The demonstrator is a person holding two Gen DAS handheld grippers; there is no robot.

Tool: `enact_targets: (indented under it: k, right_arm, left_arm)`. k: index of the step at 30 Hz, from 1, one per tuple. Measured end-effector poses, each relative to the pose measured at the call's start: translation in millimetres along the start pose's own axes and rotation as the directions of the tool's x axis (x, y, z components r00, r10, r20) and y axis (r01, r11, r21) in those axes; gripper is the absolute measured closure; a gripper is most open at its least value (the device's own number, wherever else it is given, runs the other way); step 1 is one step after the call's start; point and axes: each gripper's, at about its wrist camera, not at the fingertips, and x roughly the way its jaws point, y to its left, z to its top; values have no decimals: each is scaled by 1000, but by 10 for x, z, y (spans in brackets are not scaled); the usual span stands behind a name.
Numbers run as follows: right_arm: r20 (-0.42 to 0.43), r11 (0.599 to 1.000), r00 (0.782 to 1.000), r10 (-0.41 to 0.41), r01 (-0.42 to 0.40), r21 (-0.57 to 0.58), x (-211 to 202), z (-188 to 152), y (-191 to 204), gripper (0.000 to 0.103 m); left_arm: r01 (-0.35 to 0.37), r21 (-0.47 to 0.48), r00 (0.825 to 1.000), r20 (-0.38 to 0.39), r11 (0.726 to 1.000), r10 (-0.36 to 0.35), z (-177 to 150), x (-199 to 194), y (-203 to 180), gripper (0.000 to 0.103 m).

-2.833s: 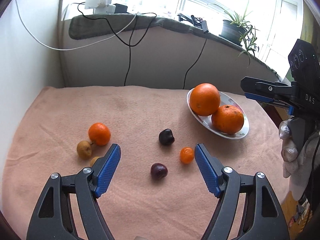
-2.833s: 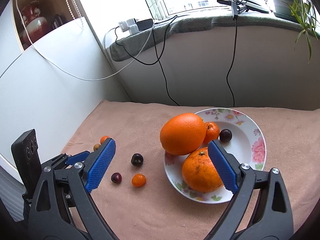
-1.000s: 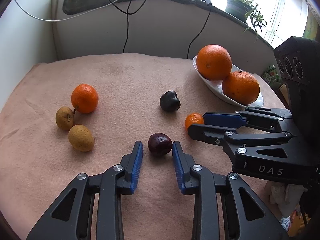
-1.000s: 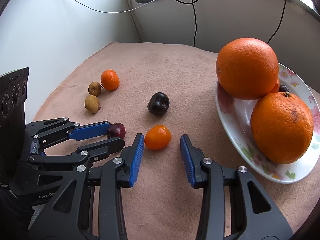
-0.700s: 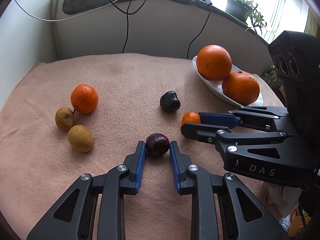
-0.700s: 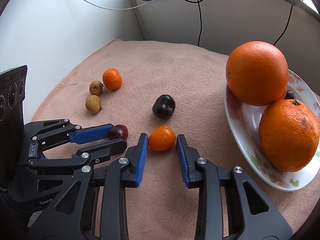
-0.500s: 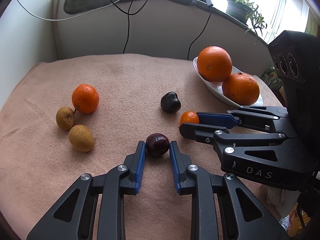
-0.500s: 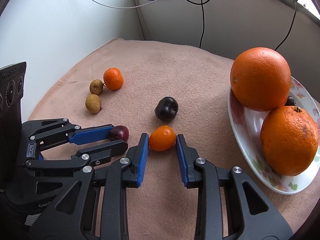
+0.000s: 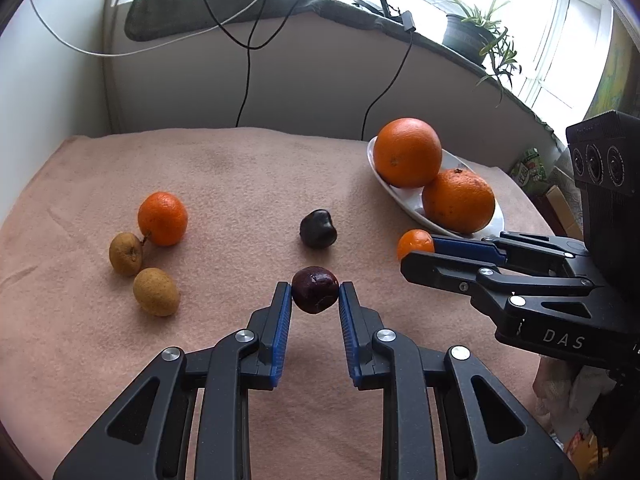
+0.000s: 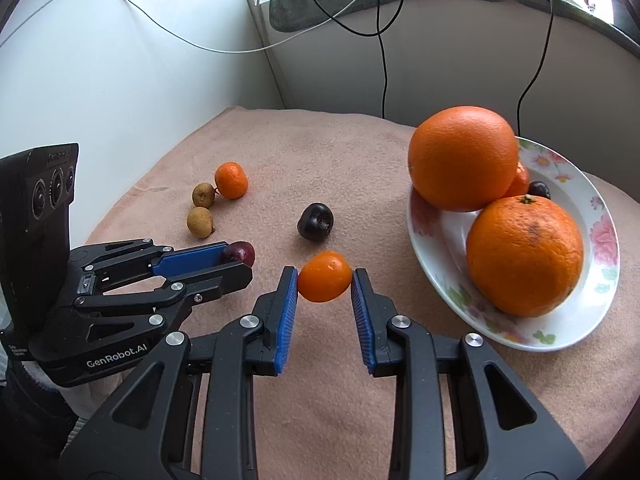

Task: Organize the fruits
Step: 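Grasp the dark plum with the left gripper while the right gripper grasps a small mandarin, then carry the plum with the left gripper while the right gripper carries the mandarin to the plate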

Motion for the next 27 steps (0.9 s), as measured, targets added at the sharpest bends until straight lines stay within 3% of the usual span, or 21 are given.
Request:
enact_targets:
  k: [12,27]
  right_arm:
    - [85,997,995,-43,37,73,-557,-118,-374,74]
    - [129,982,983,-132,112,153,-867,-174,-989,74]
  left_arm:
    - [79,71,996,40,994,-82,334,18,-484,81]
    - [133,167,989,49,977,-143,728,241,-1055,80]
